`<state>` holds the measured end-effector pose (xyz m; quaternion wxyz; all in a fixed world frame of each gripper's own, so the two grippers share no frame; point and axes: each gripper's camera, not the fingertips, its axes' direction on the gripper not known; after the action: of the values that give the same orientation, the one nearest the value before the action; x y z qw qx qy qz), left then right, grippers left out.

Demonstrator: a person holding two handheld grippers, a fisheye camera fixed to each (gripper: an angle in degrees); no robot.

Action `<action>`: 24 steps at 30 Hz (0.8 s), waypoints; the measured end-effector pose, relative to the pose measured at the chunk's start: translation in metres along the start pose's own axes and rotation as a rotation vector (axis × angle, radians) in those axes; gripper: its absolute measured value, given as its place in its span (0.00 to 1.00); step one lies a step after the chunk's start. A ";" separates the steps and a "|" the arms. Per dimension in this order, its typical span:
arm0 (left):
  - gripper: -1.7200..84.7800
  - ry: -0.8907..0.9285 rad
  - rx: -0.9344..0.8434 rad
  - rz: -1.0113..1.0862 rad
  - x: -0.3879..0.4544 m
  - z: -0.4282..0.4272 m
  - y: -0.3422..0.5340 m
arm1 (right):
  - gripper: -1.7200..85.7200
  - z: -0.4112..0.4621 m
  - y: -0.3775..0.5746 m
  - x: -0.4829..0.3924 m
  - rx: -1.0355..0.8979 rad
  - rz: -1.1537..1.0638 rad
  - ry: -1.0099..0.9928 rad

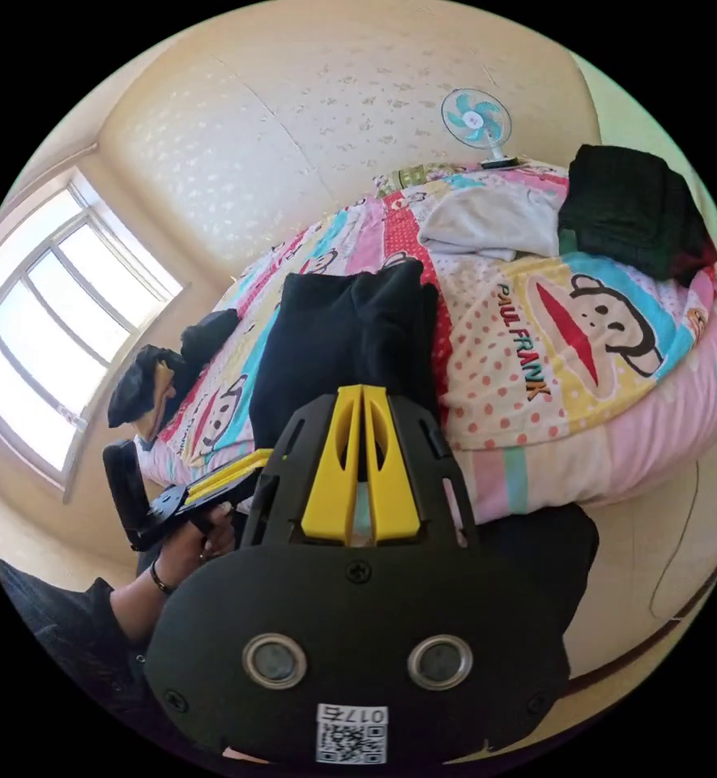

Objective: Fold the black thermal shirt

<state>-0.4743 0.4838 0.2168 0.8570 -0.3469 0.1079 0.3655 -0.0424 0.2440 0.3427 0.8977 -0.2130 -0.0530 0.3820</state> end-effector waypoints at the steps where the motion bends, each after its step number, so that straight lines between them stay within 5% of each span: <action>1: 0.08 0.006 0.020 0.012 0.000 -0.003 0.004 | 0.02 -0.006 -0.005 -0.003 0.043 -0.021 0.014; 4: 0.08 0.009 0.029 0.042 -0.003 -0.006 0.009 | 0.02 0.001 -0.017 -0.012 0.125 -0.113 0.194; 7: 0.09 0.065 0.018 0.010 -0.015 -0.013 0.007 | 0.02 0.083 -0.001 0.015 -0.117 -0.157 0.447; 9: 0.09 0.099 0.050 -0.001 -0.022 -0.026 0.007 | 0.02 0.075 0.032 0.035 0.139 -0.105 0.496; 13: 0.14 0.052 0.342 -0.075 -0.045 -0.070 0.023 | 0.02 0.058 0.006 0.066 0.087 -0.029 0.412; 17: 0.18 0.193 0.149 -0.249 -0.095 -0.053 0.019 | 0.03 0.034 -0.002 0.120 0.153 0.065 0.249; 24: 0.14 0.451 0.176 -0.520 -0.161 -0.041 0.036 | 0.04 -0.018 -0.037 0.200 0.167 0.152 0.070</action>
<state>-0.6109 0.3853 0.2387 0.9026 -0.3595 0.2335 0.0389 0.1266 0.3568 0.3287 0.8820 -0.1544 0.0269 0.4443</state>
